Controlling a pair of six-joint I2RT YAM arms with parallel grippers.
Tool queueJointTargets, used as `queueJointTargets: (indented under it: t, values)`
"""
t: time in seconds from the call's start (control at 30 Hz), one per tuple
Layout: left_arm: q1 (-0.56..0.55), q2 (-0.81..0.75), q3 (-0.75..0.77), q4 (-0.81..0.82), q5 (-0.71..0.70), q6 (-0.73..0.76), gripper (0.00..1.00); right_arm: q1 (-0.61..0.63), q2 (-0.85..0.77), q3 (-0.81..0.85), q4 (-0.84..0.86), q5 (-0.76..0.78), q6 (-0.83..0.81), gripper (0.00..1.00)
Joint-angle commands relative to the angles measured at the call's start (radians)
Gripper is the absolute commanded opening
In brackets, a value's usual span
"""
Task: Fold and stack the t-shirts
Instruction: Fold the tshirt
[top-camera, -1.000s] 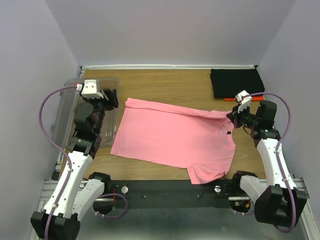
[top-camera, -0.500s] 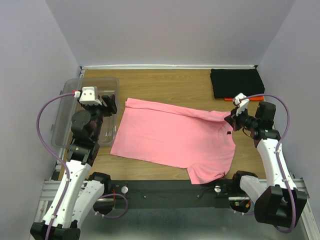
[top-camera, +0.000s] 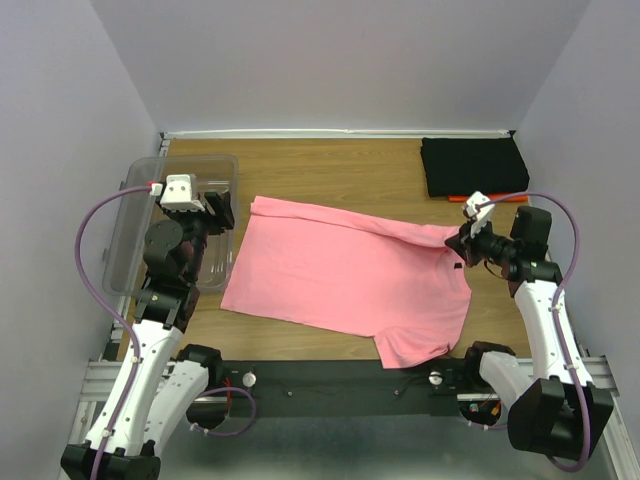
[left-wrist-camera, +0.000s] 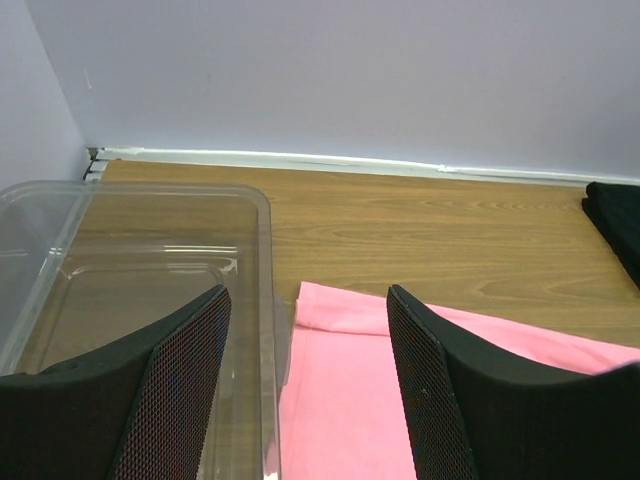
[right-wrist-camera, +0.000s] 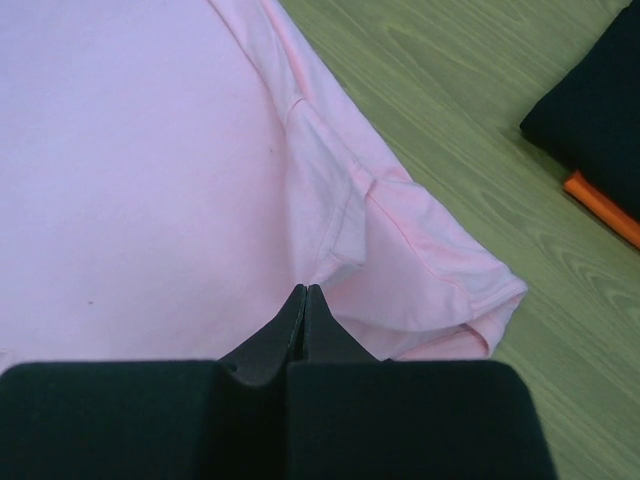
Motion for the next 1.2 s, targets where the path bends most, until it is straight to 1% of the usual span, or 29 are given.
queueJointTargets:
  t: [0.0,0.17,0.23,0.27,0.3,0.33,0.37,0.4,0.43,0.47,0.53,0.57,0.63,0.7,0.77,0.8,0.83,0.87,0.9,1.0,1.03,1.17]
  values:
    - [0.006,-0.015,-0.012,-0.005,0.016,0.011,0.72,-0.006,-0.014,-0.006,-0.051,-0.042,-0.041,0.01]
    - [0.006,-0.014,-0.012,-0.001,0.017,0.013,0.72,-0.006,-0.011,0.002,-0.099,-0.080,-0.084,0.01]
    - [0.006,-0.014,-0.012,0.000,0.017,0.013,0.72,-0.006,-0.008,0.014,-0.149,-0.118,-0.130,0.00]
    - [0.006,-0.014,-0.012,0.002,0.017,0.013,0.72,-0.005,-0.004,0.020,-0.174,-0.131,-0.179,0.01]
    - [0.006,-0.011,-0.012,0.003,0.017,0.013,0.72,-0.005,0.003,0.032,-0.232,-0.154,-0.208,0.03]
    - [0.006,-0.011,-0.014,0.005,0.019,0.013,0.72,-0.005,0.009,0.037,-0.263,-0.161,-0.242,0.11]
    - [0.006,-0.011,-0.012,0.005,0.017,0.014,0.72,-0.005,0.014,0.043,-0.292,-0.166,-0.304,0.32]
    - [0.006,-0.011,-0.012,0.005,0.016,0.014,0.72,-0.005,0.029,0.055,-0.393,-0.177,-0.366,0.39]
    - [0.006,-0.012,-0.012,0.006,0.016,0.014,0.72,-0.005,0.035,0.081,-0.451,-0.177,-0.439,0.45]
    - [0.006,-0.012,-0.011,0.006,0.016,0.014,0.72,-0.005,0.042,0.095,-0.493,-0.169,-0.521,0.55]
    - [0.006,-0.014,-0.012,0.008,0.019,0.013,0.72,-0.005,0.063,0.130,-0.510,-0.123,-0.524,0.61]
    - [0.006,-0.014,-0.012,0.008,0.021,0.013,0.72,-0.005,0.077,0.141,-0.506,-0.111,-0.523,0.62]
    - [0.006,-0.017,-0.012,0.011,0.019,0.013,0.72,-0.005,0.113,0.147,-0.345,-0.073,-0.346,0.61]
    - [0.008,-0.018,-0.012,0.009,0.019,0.013,0.72,-0.005,0.227,0.155,-0.210,-0.031,-0.130,0.60]
    - [0.006,-0.025,-0.012,0.009,0.014,0.017,0.72,-0.005,0.340,0.189,-0.199,-0.034,-0.058,0.59]
    - [0.006,-0.031,-0.012,0.005,0.010,0.019,0.72,-0.005,0.445,0.227,-0.193,-0.034,0.000,0.58]
    - [0.006,-0.034,-0.014,0.006,0.008,0.020,0.72,-0.003,0.488,0.242,-0.190,-0.033,0.027,0.58]
    - [0.006,-0.038,-0.015,0.005,0.007,0.022,0.72,0.012,0.565,0.279,-0.187,-0.025,0.064,0.58]
    - [0.006,-0.045,-0.015,0.005,0.007,0.022,0.72,0.024,0.592,0.291,-0.173,0.024,0.083,0.56]
    - [0.006,-0.046,-0.014,0.005,0.008,0.022,0.72,0.057,0.655,0.314,-0.115,0.090,0.163,0.56]
    - [0.006,-0.048,-0.014,0.005,0.008,0.022,0.72,0.064,0.701,0.337,-0.087,0.128,0.182,0.56]
    - [0.006,-0.052,-0.014,0.000,0.004,0.025,0.72,0.081,0.827,0.399,-0.076,0.144,0.247,0.56]
